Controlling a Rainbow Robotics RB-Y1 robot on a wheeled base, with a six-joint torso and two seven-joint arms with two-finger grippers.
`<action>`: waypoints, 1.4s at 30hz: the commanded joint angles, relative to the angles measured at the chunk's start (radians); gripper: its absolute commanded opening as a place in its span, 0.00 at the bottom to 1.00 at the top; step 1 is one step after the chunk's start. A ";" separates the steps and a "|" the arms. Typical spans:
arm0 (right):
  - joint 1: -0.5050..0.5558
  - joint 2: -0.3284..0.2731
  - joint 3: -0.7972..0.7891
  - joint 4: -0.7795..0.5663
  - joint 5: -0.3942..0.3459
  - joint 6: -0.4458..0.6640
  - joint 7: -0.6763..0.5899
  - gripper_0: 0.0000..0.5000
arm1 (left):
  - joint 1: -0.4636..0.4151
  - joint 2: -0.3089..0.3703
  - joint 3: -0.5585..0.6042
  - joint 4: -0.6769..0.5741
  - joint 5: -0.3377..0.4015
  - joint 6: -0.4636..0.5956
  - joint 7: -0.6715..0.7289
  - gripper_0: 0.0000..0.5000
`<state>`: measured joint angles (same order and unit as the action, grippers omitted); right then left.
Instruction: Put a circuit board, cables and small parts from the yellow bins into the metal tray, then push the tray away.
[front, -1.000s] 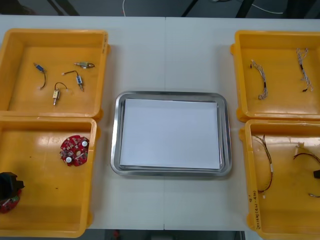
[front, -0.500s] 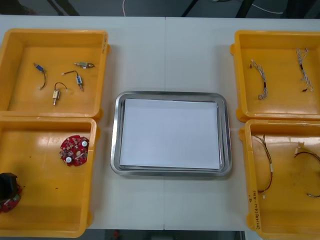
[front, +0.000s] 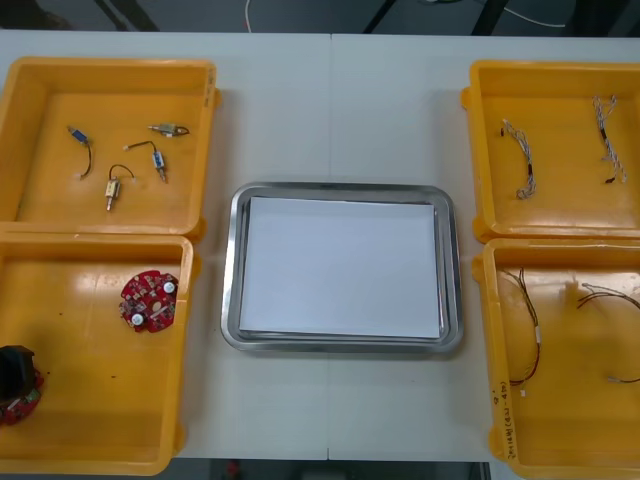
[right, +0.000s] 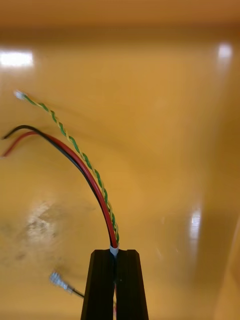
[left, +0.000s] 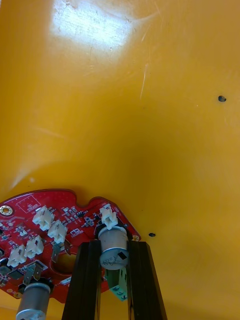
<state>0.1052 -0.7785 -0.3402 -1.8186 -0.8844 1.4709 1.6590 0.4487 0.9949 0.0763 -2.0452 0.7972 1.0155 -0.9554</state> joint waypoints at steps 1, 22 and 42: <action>0.021 -0.010 -0.102 -0.102 -0.018 0.071 0.048 0.00 | 0.004 0.039 0.020 -0.021 0.010 0.029 0.046 0.00; 0.008 -0.182 -0.295 -0.363 -0.206 0.385 0.018 0.00 | -0.116 0.037 0.077 -0.099 0.076 0.235 0.084 0.00; -0.311 -0.360 -0.109 -0.413 -0.424 0.449 0.012 0.00 | -0.274 0.037 -0.049 -0.130 0.106 0.270 0.106 0.00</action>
<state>-0.1494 -1.0743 -0.5060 -2.1856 -1.3092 1.9156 1.6590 0.2196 0.9962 0.0626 -2.1467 0.8969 1.2759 -0.9441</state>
